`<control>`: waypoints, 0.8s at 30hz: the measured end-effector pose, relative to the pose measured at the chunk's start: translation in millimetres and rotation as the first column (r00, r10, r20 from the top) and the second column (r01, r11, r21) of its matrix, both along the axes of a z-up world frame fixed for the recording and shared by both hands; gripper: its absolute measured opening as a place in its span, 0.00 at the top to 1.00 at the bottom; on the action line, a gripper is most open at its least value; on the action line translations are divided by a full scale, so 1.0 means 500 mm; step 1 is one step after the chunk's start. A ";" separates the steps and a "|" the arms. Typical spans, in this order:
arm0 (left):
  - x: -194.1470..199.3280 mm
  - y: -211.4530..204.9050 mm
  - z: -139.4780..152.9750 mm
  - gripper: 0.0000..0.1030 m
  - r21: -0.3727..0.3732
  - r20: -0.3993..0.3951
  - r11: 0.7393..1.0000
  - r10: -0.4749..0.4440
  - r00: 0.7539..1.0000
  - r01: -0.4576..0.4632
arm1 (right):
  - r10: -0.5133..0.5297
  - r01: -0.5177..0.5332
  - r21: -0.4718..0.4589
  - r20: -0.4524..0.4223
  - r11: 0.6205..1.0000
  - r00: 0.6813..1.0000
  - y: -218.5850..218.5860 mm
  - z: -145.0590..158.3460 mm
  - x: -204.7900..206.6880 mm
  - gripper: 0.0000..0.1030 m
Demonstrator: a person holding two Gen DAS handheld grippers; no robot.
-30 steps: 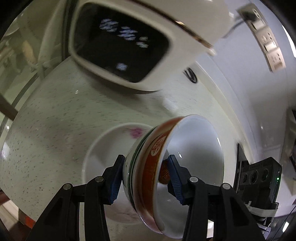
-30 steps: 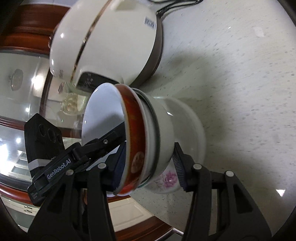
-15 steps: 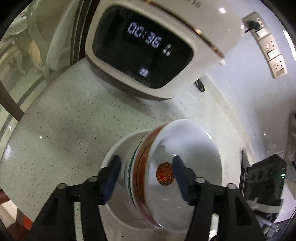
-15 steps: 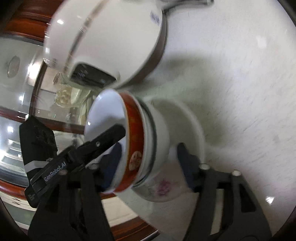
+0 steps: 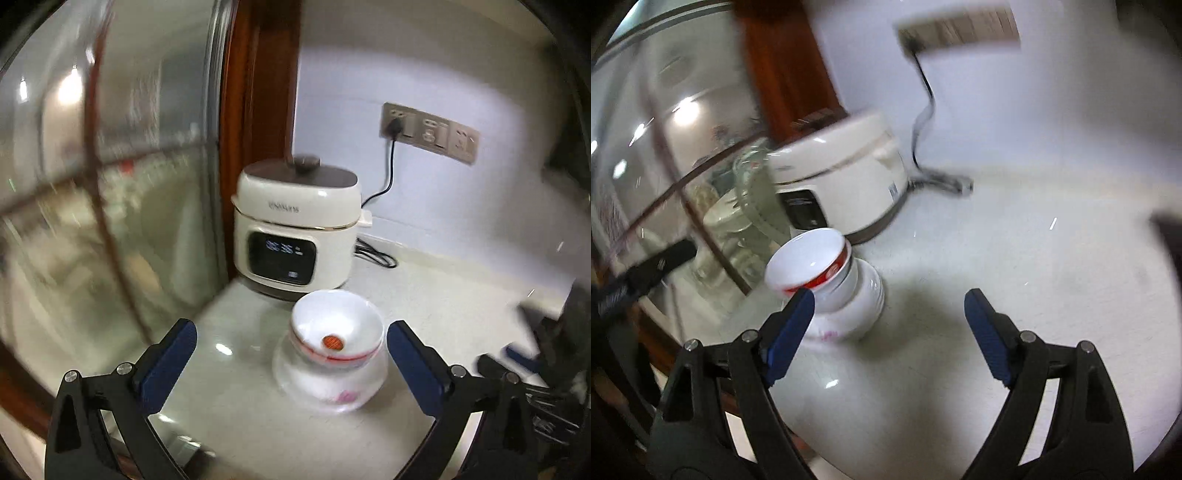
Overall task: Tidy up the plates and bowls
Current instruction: 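Open both grippers and pull them back from the stacked dishes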
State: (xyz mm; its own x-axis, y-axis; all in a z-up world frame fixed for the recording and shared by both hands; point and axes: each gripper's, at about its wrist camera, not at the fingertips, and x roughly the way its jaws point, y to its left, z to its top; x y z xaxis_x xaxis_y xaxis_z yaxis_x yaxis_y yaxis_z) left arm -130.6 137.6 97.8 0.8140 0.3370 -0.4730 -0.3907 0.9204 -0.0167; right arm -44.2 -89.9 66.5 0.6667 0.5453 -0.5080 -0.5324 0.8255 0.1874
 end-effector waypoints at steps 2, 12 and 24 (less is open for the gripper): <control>-0.052 -0.055 -0.008 0.00 0.102 -0.011 0.991 0.092 0.996 -0.091 | 0.019 -0.016 -0.039 0.094 0.999 0.995 -0.023 -0.005 -0.075 0.13; -0.175 -0.136 -0.100 0.00 0.032 -0.065 0.998 0.063 0.996 -0.061 | 0.011 0.001 -0.098 0.123 0.995 0.992 -0.116 -0.059 -0.258 0.13; -0.233 -0.149 -0.115 0.00 0.000 -0.049 0.998 0.068 0.996 -0.068 | 0.035 -0.024 -0.072 0.155 0.997 0.987 -0.102 -0.056 -0.292 0.13</control>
